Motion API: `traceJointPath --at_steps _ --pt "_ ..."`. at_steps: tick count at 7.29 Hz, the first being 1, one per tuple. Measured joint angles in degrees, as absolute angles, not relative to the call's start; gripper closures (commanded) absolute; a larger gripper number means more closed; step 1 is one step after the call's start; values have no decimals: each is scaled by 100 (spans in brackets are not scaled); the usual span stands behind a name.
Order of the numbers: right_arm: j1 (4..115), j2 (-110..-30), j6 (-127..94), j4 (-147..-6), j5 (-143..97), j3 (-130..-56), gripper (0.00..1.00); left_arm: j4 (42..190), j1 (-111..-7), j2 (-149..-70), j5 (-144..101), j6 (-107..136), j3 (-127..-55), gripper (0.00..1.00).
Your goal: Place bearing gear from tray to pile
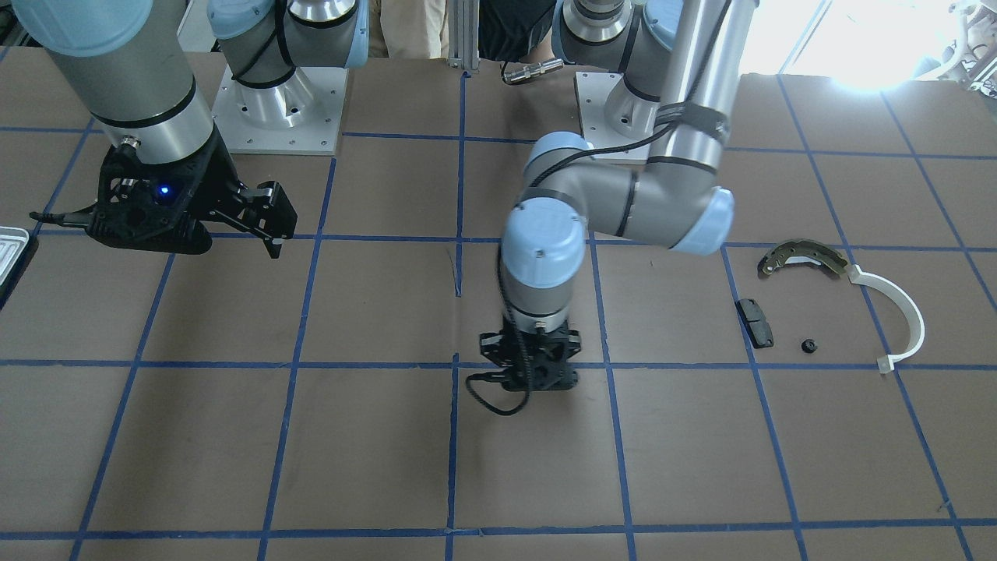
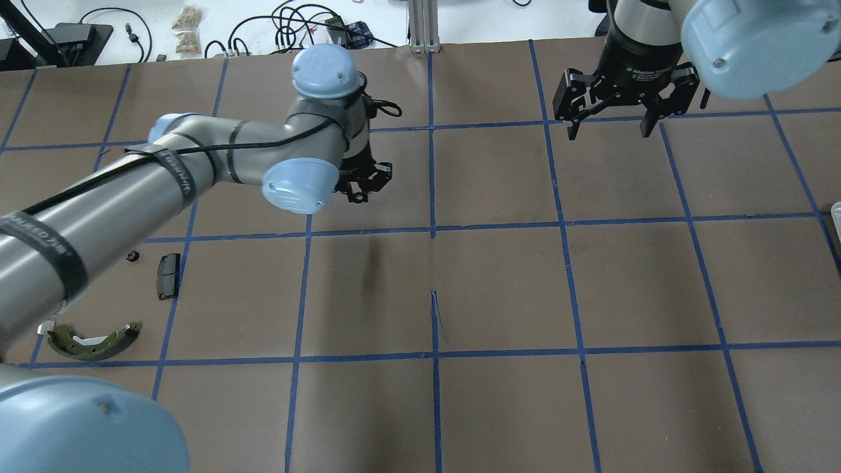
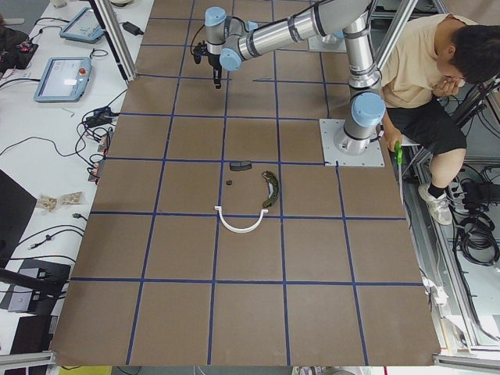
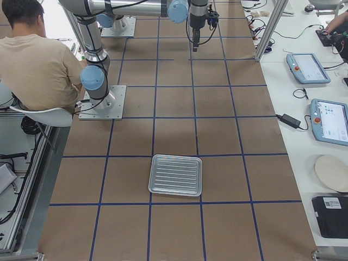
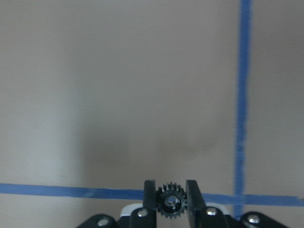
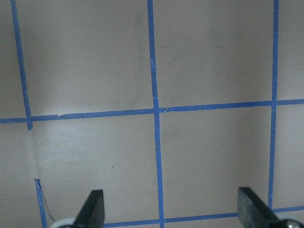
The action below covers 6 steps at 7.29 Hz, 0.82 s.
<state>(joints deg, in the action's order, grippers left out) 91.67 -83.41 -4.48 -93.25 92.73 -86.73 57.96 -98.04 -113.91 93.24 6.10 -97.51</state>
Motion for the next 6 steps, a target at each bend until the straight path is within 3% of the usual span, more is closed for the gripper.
traceJointPath --at_steps 2,6 --pt "9167 -8341 -448 -9325 9272 -8674 0 5768 -8595 -10978 9346 -1162 -10304 93" --pt "9167 -8341 -448 -9323 9272 -8675 0 5444 -6605 -10857 9648 -3691 -10594 92"
